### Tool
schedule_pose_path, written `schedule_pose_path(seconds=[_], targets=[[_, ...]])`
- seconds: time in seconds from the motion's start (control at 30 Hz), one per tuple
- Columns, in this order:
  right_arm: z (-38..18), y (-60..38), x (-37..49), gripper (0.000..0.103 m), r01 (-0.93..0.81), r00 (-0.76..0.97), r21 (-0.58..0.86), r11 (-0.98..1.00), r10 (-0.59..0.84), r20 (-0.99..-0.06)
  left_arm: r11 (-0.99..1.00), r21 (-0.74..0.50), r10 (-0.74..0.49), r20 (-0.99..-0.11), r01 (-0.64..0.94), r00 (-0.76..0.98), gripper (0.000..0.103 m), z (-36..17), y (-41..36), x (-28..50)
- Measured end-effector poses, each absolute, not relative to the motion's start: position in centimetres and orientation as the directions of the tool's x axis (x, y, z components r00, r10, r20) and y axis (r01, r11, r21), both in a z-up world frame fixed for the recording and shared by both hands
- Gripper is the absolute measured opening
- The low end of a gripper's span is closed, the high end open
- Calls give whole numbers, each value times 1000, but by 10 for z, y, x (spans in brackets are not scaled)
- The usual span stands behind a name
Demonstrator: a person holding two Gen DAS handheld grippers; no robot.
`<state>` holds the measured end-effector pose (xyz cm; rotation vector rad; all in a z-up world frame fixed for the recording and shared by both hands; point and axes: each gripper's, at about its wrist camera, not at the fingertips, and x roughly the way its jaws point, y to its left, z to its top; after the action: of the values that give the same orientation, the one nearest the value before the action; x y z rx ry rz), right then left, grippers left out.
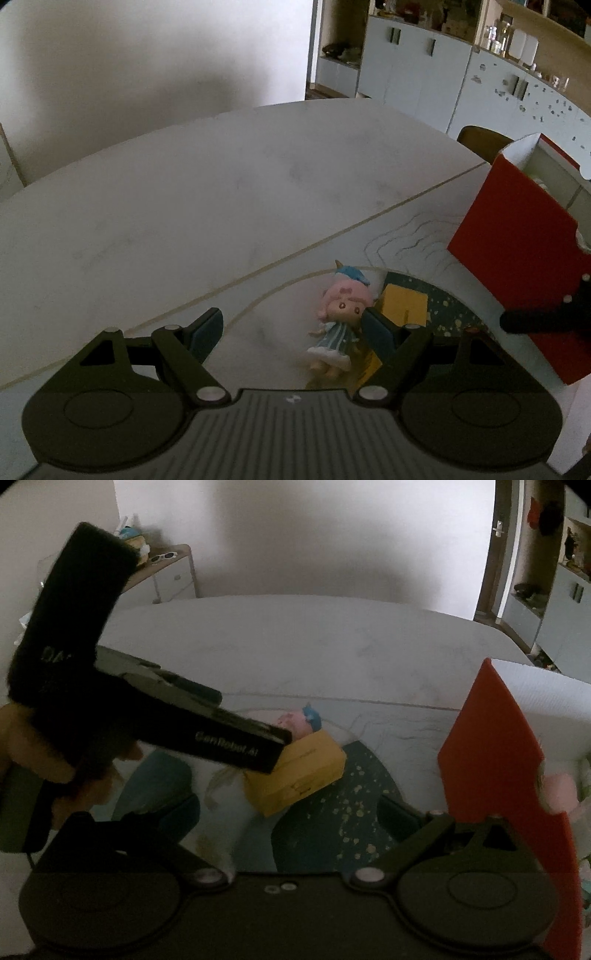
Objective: Organize rigid objects
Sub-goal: 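Grasp the pink-haired doll figurine with the left tool while the right tool grasps the yellow box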
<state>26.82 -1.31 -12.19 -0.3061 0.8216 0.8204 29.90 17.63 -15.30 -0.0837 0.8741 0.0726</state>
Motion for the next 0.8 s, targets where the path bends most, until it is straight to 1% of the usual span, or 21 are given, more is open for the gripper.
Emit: schedule_pose_path(seconds=[0.17, 0.3, 0.47, 0.7, 0.8], targets=[[-128, -1, 271, 99, -747, 415, 34, 664, 506, -756, 997, -48, 5, -761, -63, 649, 82, -155, 174, 304], [-135, 6, 275, 92, -738, 432, -1, 675, 471, -769, 998, -38, 4, -759, -51, 651, 82, -158, 171, 308], [-140, 7, 281, 82, -711, 444, -11, 703, 437, -782, 998, -40, 0, -757, -46, 654, 81, -162, 167, 314], [-144, 9, 283, 78, -712, 438, -2, 703, 441, -783, 998, -59, -23, -753, -32, 657, 63, -165, 165, 314], [-146, 10, 284, 77, -716, 434, -5, 698, 440, -786, 998, -53, -27, -751, -19, 660, 50, -166, 163, 314]])
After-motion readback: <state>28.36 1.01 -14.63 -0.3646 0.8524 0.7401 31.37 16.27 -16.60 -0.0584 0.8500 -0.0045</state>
